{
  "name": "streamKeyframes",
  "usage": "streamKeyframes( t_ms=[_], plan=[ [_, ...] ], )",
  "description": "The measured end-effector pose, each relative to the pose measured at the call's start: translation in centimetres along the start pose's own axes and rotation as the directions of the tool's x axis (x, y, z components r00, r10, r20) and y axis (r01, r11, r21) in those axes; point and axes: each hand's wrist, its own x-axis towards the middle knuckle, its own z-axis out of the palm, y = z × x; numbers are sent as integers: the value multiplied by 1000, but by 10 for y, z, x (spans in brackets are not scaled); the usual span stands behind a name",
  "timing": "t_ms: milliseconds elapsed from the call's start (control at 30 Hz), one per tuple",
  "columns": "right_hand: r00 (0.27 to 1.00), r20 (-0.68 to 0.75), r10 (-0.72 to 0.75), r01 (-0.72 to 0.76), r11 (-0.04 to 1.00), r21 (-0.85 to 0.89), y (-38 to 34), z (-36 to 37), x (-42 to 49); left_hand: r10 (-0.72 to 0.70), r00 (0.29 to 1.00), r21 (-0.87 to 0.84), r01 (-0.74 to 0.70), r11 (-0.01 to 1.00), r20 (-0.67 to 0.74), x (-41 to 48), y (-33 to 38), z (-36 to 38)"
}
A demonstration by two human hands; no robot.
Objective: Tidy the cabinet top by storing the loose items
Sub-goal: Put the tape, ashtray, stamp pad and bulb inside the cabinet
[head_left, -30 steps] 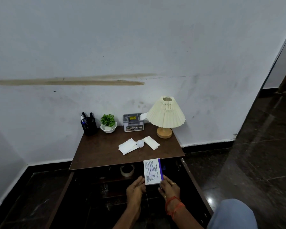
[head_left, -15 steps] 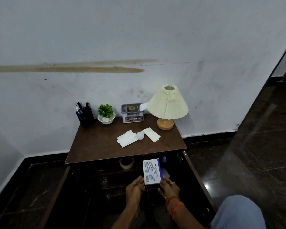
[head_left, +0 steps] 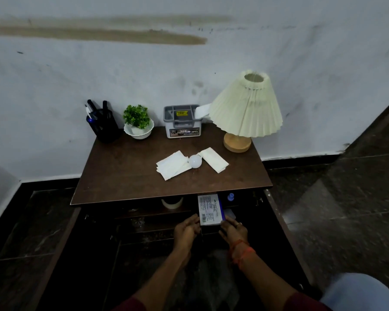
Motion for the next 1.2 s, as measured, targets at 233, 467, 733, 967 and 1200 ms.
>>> streamKeyframes(
  t_ms=[233,467,733,967,1200],
  plan=[
    [999,-43,19,-19,1000,12,2,11,52,2,999,45,0,999,-41,45,-3,9],
    [996,-86,17,-13,999,45,2,24,86,23,998,-17,-24,1000,-59,86,-9,13],
    [995,-77,-58,64,995,79,-3,32,102,35,989,65,-25,998,-145,114,0,18],
    [996,-6,-93,93,989,115,-6,33,74,131,988,2,-131,991,-83,92,-1,19],
    [996,56,-75,67,988,137,-16,37,12,116,993,-142,-115,983,1,50,2,19]
  ],
)
